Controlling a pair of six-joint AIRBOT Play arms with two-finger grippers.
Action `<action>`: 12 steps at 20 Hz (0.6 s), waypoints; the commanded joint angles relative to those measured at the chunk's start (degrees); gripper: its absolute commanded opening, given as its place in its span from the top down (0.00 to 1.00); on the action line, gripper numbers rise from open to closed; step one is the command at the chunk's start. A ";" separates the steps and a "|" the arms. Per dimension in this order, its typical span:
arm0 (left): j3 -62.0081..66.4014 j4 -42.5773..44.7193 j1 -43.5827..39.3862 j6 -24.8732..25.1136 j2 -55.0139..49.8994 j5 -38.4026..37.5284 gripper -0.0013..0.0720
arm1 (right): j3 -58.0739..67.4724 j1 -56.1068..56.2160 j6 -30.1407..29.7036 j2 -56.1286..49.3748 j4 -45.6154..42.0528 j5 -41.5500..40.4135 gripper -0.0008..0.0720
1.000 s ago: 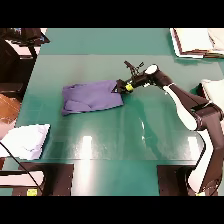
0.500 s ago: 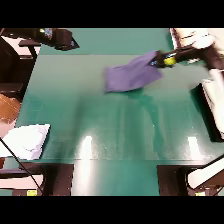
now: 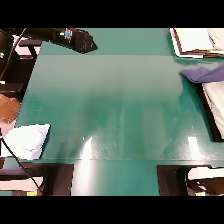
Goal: Fold the shirts.
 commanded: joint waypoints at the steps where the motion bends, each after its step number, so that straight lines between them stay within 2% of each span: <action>1: 0.02 0.04 -0.90 -0.17 -0.04 1.81 0.94 | 0.11 -5.64 -0.83 0.63 -0.15 -2.93 0.96; 3: 0.02 0.04 -0.90 -0.20 -0.04 1.92 0.94 | 0.85 -5.68 -2.95 0.63 1.99 -3.98 0.96; 8: 0.02 0.04 -0.90 -0.33 -0.61 2.10 0.94 | 11.37 -5.11 -3.21 1.38 2.29 -3.67 0.96; 12: 0.02 0.09 -0.90 -0.28 -0.68 2.08 0.94 | 4.61 -8.04 -3.21 7.54 2.03 -2.99 0.96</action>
